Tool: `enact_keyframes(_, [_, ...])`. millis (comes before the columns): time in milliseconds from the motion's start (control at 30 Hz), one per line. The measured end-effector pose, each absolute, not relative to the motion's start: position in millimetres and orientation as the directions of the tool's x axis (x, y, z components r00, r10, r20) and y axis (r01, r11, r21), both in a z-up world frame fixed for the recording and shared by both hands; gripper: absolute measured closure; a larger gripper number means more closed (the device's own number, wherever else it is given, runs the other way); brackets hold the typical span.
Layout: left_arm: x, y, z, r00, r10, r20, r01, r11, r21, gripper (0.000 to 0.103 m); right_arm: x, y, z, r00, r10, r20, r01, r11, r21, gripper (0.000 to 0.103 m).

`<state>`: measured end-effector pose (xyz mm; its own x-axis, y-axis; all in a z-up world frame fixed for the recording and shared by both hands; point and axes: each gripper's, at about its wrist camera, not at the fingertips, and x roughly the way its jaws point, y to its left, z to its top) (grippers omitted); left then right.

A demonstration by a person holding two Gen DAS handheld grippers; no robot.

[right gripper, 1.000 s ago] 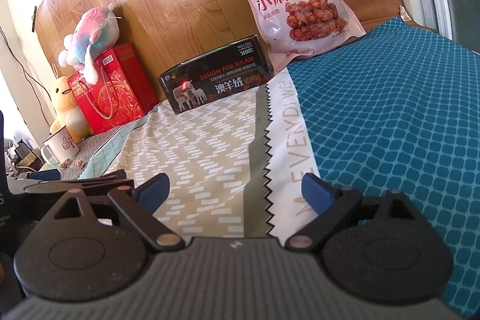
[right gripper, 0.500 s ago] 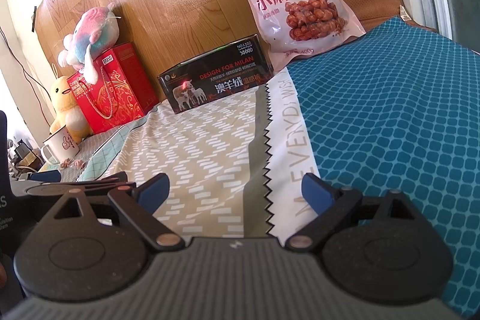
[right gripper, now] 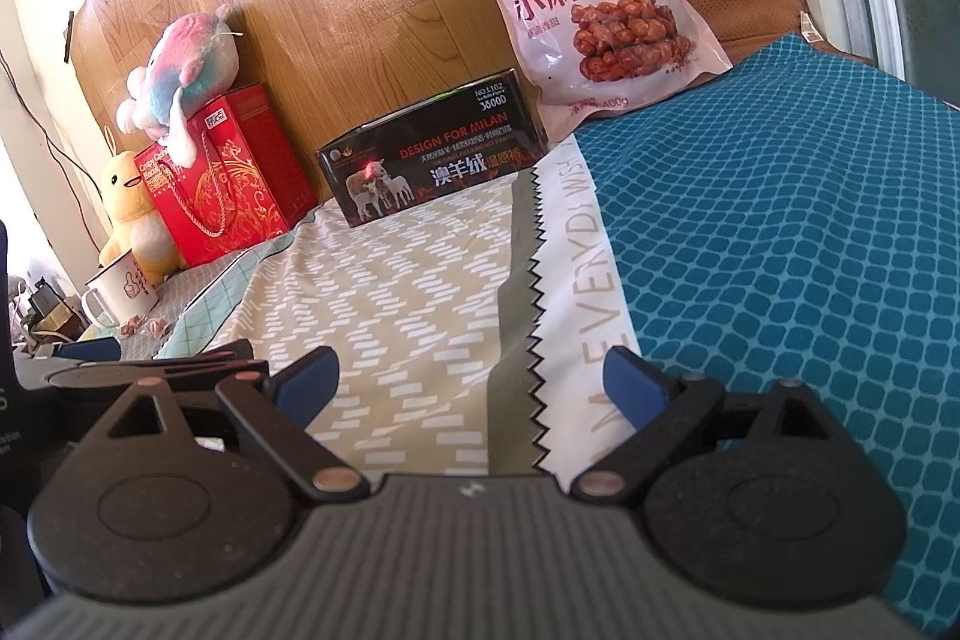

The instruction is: Organize snacks

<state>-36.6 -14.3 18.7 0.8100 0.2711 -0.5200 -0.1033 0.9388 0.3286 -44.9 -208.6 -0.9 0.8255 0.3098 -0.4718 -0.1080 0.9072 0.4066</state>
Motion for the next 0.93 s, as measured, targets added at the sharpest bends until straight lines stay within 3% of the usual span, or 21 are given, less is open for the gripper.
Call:
enact_keyframes(633, [-32.8,-13.5,16.9,0.794,0.26,-0.55,-0.095,0.946,0.309,0.0,-45.4,-205.5,-1.4,0.824,0.311,-0.475,-0.112,0.909,0.401,0.006])
enact_keyframes(933, [-33.0,-8.2,17.3,0.784,0.192,-0.59,-0.054,0.968,0.244,0.0,-44.4,-205.9,0.5,0.823,0.313,-0.474,-0.118,0.911,0.396,0.006])
